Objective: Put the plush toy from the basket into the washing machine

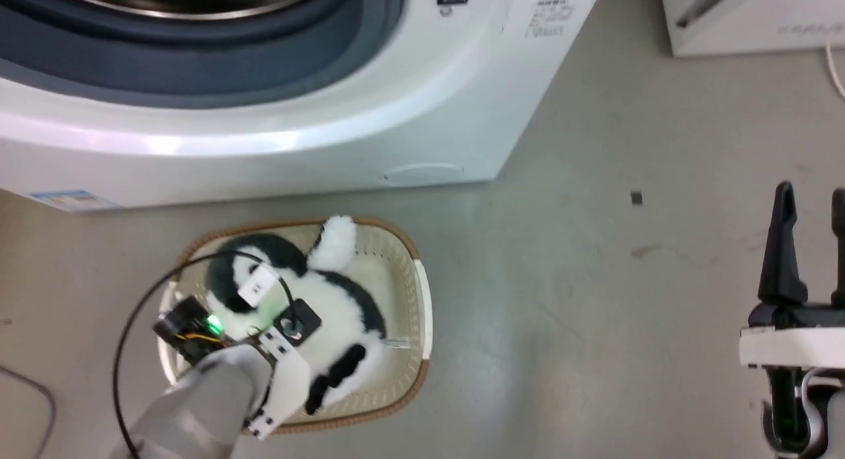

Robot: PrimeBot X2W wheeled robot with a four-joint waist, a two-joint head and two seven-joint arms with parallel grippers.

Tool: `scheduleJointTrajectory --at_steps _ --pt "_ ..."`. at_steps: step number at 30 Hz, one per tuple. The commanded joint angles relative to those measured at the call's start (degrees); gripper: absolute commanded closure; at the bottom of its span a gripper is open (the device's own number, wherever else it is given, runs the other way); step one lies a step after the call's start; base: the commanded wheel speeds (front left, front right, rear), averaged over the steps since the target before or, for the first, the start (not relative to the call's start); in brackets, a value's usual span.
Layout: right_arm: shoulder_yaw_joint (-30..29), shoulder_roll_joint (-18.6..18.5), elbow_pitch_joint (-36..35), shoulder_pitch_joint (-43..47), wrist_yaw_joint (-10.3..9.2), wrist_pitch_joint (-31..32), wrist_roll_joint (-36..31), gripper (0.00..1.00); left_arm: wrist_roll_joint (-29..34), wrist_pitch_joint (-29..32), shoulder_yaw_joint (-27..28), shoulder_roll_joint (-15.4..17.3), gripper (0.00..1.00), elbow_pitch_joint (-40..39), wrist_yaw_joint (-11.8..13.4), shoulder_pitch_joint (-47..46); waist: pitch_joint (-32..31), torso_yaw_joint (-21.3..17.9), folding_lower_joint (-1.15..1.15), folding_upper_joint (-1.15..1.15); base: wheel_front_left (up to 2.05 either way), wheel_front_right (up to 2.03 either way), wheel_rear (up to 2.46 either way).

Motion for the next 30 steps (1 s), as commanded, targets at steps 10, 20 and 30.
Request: scheduleJointTrajectory --at_steps 10,20,30 --pt "-1.2 -0.1 1.1 4.5 -0.05 -0.3 -1.2 0.00 -2.6 -4.9 0.7 -4.3 1.00 -0.1 2.4 3.3 -9.4 3.9 0.00 0.00 0.00 0.00 0.00" --pt "-2.3 -0.1 1.8 7.6 -0.05 -0.3 -1.9 0.00 -5.6 -7.2 2.9 -5.3 1.00 -4.4 5.3 6.5 -15.2 6.7 0.00 0.00 0.00 0.00 0.00" --pt "-2.7 -0.1 2.1 10.5 -0.05 -0.3 -2.0 0.00 -7.4 -7.3 7.2 -1.0 1.00 -19.5 10.5 12.1 -19.7 8.8 0.00 0.00 0.00 0.00 0.00"
